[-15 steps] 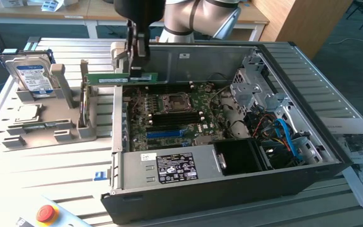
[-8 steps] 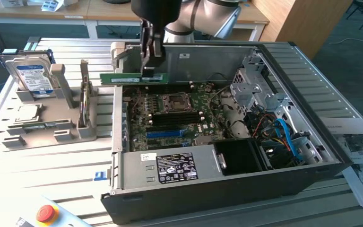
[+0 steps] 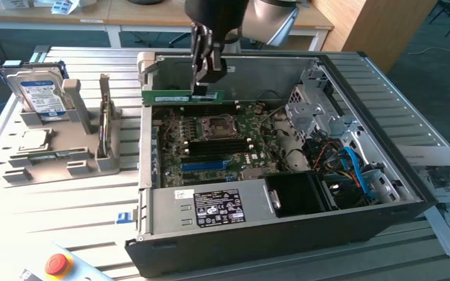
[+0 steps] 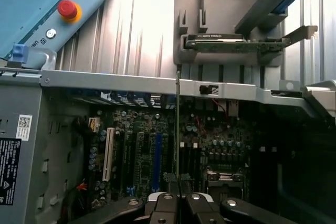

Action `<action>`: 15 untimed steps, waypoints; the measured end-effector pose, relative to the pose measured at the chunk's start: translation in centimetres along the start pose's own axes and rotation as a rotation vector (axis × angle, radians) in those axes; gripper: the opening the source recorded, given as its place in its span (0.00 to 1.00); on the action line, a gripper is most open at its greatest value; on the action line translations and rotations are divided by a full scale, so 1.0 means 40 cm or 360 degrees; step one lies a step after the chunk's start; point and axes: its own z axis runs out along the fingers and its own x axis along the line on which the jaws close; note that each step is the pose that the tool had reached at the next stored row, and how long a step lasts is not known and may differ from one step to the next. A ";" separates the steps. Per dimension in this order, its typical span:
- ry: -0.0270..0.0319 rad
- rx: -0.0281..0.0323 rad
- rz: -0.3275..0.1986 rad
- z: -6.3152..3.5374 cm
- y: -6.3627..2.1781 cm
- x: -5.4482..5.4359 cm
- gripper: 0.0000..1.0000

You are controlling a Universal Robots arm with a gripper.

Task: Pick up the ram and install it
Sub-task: 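Pick up the ram and move it above insertion slot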

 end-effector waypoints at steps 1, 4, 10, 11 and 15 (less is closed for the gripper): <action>-0.00001 -0.00013 0.0000 -0.001 -0.008 0.000 0.12; -0.00003 -0.00053 0.0000 -0.004 -0.032 0.002 0.12; -0.00005 -0.00127 0.0000 -0.009 -0.077 0.005 0.12; -0.00003 -0.00130 0.0000 -0.010 -0.080 0.005 0.12; -0.00007 -0.00129 0.0000 -0.010 -0.081 0.005 0.12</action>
